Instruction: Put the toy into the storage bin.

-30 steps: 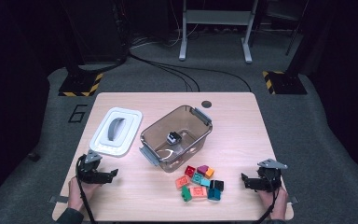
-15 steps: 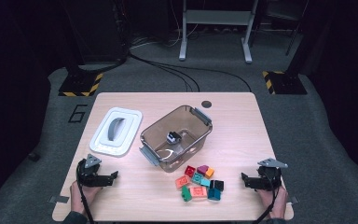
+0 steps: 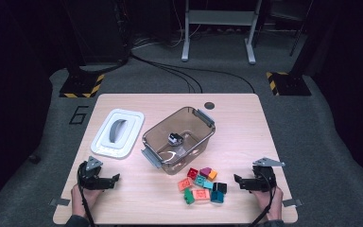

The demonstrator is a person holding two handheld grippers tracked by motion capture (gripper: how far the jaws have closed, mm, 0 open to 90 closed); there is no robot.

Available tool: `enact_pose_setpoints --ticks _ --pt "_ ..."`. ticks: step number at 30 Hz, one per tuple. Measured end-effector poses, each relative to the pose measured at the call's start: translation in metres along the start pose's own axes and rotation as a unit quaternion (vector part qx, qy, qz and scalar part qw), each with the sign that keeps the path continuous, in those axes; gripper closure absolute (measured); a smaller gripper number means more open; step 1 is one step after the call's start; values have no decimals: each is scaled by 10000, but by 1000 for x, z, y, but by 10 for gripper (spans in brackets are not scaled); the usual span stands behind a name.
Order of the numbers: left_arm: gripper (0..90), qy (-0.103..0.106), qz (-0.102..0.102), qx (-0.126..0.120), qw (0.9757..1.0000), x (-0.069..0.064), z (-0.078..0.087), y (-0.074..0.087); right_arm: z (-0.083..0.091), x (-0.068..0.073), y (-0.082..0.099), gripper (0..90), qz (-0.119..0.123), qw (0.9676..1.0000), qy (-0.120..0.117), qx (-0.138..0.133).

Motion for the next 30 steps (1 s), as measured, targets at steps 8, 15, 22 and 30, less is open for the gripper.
enact_pose_setpoints --ticks 8,15,22,30 --pt "30 -4 -5 -20 10000 0 -1 0 -8 32 -16 35 250 9989 -366 125" --pt "21 15 -2 -1 10000 -1 -1 0 -20 59 -27 183 589 9951 -721 324" --pt "20 14 -4 -9 10000 -1 -1 0 -31 75 -30 329 811 9906 -965 533" --pt "17 6 -6 20 10000 -1 -1 -1 -36 85 -30 482 1240 9870 -708 740"
Point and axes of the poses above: each handheld gripper's, and its own axes: z roughly backward along the jaws, y roughly out of its underside, x roughly to its left, the point moved 3 cm from there along -z, roughly forward along the jaws, and after that the axes turned 4 degrees about -z, right-handed, at the moved point
